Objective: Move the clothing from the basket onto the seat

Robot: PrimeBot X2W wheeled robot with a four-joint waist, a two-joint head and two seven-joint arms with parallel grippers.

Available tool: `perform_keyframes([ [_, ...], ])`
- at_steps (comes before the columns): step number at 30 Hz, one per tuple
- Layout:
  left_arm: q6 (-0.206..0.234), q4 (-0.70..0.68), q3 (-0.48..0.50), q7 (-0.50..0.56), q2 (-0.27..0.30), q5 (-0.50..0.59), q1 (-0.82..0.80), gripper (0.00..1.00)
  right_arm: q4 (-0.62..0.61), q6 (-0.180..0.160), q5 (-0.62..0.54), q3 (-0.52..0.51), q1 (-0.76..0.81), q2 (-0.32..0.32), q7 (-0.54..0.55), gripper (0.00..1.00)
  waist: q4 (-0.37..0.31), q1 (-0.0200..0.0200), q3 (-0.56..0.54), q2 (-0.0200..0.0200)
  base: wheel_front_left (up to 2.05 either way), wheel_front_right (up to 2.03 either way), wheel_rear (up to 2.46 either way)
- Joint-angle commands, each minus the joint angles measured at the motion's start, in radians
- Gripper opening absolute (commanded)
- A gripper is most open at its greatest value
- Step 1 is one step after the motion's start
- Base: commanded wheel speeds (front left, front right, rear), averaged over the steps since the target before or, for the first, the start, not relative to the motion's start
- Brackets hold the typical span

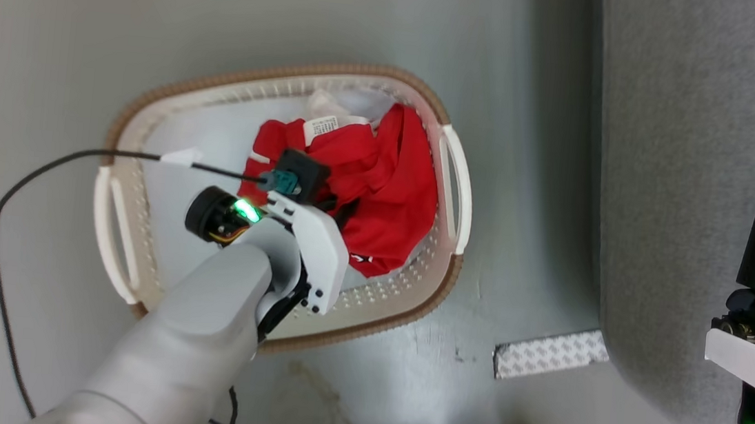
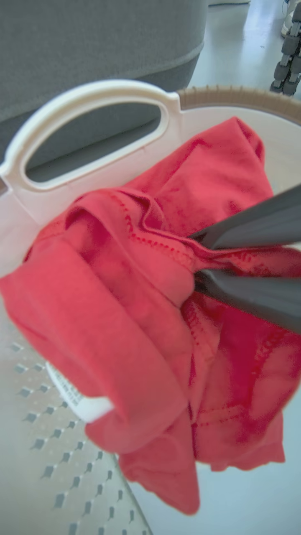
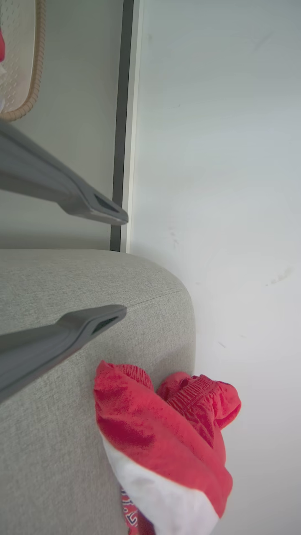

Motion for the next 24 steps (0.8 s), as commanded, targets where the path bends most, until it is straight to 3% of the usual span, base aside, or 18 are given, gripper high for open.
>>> perform_keyframes([
  [1,-0.002,-0.024,-0.021,-0.019,0.022,-0.042,0.024,0.0,0.012,-0.003,0.003,-0.003,-0.007,-0.002,0.001,1.0,0.017,-0.0001,-0.061,0.0,0.0,0.0,0.0],
  [8,-0.002,-0.116,-0.067,-0.097,0.085,-0.17,0.1,0.0,0.066,-0.003,-0.002,-0.01,0.023,-0.002,0.001,1.0,0.056,-0.0001,-0.247,0.0,0.0,0.0,0.0],
  [15,0.001,-0.176,-0.048,-0.167,0.114,-0.244,0.2,0.0,0.134,-0.003,-0.03,-0.012,0.09,-0.002,0.001,1.0,0.098,-0.0001,-0.474,0.0,0.0,0.0,0.0],
  [24,0.085,-0.335,-0.015,-0.204,0.161,-0.249,0.305,0.0,0.202,-0.003,-0.139,0.014,0.195,-0.003,0.001,1.0,0.155,-0.0001,-0.684,0.0,0.0,0.0,0.0],
])
